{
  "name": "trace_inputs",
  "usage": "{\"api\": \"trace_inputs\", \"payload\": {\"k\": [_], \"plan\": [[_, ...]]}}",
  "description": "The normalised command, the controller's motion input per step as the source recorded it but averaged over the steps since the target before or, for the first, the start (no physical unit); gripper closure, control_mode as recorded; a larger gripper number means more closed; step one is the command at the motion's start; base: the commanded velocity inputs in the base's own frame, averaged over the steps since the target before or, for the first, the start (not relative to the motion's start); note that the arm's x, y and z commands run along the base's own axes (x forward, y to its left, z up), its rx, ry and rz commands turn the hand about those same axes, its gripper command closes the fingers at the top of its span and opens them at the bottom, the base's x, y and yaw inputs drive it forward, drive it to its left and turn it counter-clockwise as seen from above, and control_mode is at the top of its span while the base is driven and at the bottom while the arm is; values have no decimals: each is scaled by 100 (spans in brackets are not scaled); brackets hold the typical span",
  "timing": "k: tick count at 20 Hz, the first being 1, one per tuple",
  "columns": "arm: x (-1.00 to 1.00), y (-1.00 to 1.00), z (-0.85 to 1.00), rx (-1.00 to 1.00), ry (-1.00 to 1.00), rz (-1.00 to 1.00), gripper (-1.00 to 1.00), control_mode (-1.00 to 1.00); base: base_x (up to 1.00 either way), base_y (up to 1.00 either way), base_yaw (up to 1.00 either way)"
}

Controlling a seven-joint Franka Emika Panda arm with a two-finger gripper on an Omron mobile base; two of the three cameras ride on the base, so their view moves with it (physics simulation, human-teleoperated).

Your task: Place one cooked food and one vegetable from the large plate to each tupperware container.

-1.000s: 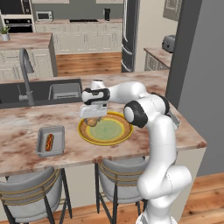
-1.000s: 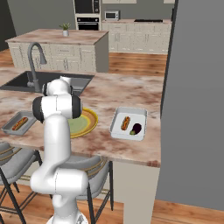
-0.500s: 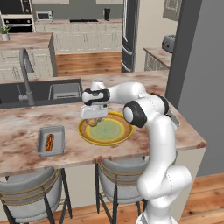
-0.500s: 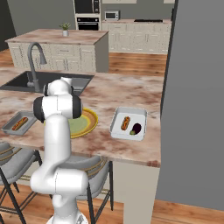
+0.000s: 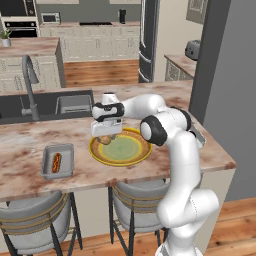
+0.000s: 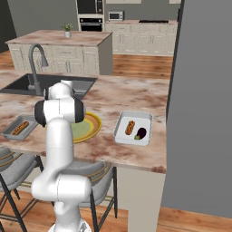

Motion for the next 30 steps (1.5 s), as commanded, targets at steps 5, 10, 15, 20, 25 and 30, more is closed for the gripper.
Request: {"api": "trace_inputs", "payload": {"k": [5, 10, 15, 20, 25, 30], "plan": [[-9, 0, -18, 0, 0, -1, 100, -100, 0, 0, 0], [-9, 0, -12, 0, 0, -1, 100, -100, 0, 0, 0], [-11, 0, 0, 0, 0, -1, 100, -100, 0, 0, 0], [-34, 10, 35, 0, -3, 1, 100, -100, 0, 0, 0], [-34, 62, 68, -1, -19, 13, 100, -100, 0, 0, 0], [-39, 99, 70, -5, -21, 19, 100, -100, 0, 0, 0]]}}
